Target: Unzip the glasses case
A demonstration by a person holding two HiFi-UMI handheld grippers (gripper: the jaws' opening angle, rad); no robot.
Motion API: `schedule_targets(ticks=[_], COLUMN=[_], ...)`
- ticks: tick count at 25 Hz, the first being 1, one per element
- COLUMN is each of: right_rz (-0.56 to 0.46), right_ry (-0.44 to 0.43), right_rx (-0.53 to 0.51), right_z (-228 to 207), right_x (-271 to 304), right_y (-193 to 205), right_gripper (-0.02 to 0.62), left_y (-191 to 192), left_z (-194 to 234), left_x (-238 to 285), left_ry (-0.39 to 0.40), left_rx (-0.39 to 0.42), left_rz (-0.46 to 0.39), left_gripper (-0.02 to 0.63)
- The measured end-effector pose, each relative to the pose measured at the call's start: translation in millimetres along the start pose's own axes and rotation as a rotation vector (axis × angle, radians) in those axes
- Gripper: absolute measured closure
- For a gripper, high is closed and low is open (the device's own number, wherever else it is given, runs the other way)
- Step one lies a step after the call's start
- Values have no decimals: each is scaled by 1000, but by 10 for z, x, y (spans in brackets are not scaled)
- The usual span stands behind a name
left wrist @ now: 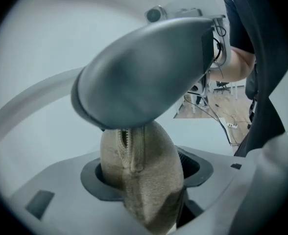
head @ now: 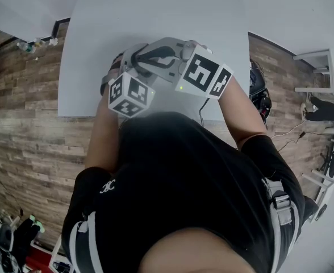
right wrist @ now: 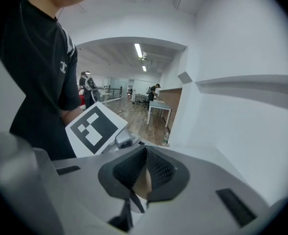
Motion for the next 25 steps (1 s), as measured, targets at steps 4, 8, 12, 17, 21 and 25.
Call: schedule_targets(ticks=[4,8,12,17,21,25], right_rz=[-40,-58,-72,-58,-47,-51], right_ry=[20,65,101,165,187,195], right_rx=[57,92,113,142,220,262], right_z=[-4,-19,-73,-158,-233,-289], right_x=[-30,-50,-122,-194,-261,-308], right_y=[4,-14,-53,4,130,198], right_gripper=[572,572,572,572,572,572], left_y=[-16,-37,-84,-76,-33,-54], left_z=[-1,29,83,106,101,99], left_x=[-11,-34,-53,-38,-45,-26], left_ry=[43,44,2,-19,-12,5], left_rx=[-82,-150,-151,-172,-193,-214], left_rz=[-54,-65,-98,-91,-96,-110], left_gripper=[304,308,311,313,313,313])
Point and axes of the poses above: the fingertips, and each gripper's own axes: x forward along the fingers, z to its left, y out of its underside, the point moved 10 cm from there along -x, backward along the fingers, and after that the axes turned 3 degrees about -x, right-handed, at the moved point
